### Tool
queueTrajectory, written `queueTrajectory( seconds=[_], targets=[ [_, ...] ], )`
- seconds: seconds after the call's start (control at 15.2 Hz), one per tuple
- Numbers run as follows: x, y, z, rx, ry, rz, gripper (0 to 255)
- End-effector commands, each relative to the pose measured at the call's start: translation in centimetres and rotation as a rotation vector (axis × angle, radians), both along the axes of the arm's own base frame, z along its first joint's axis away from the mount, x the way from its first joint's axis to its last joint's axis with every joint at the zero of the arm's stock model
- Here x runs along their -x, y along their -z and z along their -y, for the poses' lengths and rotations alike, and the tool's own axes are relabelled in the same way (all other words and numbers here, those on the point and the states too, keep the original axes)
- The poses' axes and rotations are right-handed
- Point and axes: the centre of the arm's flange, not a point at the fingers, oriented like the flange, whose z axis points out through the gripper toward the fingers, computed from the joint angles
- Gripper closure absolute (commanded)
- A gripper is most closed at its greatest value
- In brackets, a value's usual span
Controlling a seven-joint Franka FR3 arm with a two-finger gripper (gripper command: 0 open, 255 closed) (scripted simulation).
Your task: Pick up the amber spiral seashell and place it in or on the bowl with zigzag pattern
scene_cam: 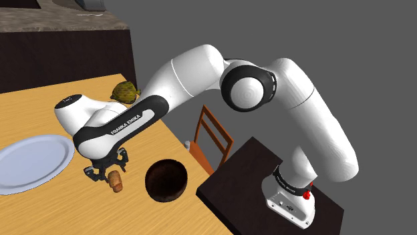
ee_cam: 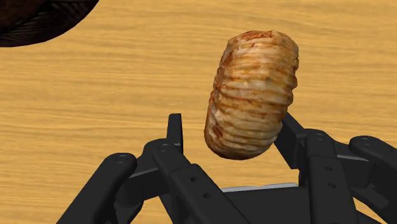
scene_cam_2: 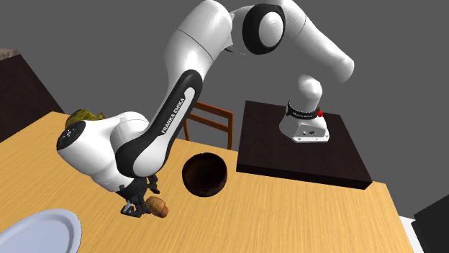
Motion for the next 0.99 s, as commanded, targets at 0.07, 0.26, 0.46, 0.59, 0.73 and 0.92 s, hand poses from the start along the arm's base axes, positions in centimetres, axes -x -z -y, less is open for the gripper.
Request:
queueTrajectory(
  seconds=[0.07,0.26,0.46,0.59,0.73,0.92],
  targets=[
    [0.0,0.0,0.0,0.0,0.0,0.0,255],
    [0.0,0.0,0.0,0.0,0.0,0.0,255],
    [0.0,0.0,0.0,0.0,0.0,0.0,255],
    [0.0,-0.5,0.0,0.0,0.0,0.0,255],
    [0.0,-1.6,0.0,0.0,0.0,0.0,255],
    [0.0,-3.2,0.0,0.0,0.0,0.0,255]
  ],
)
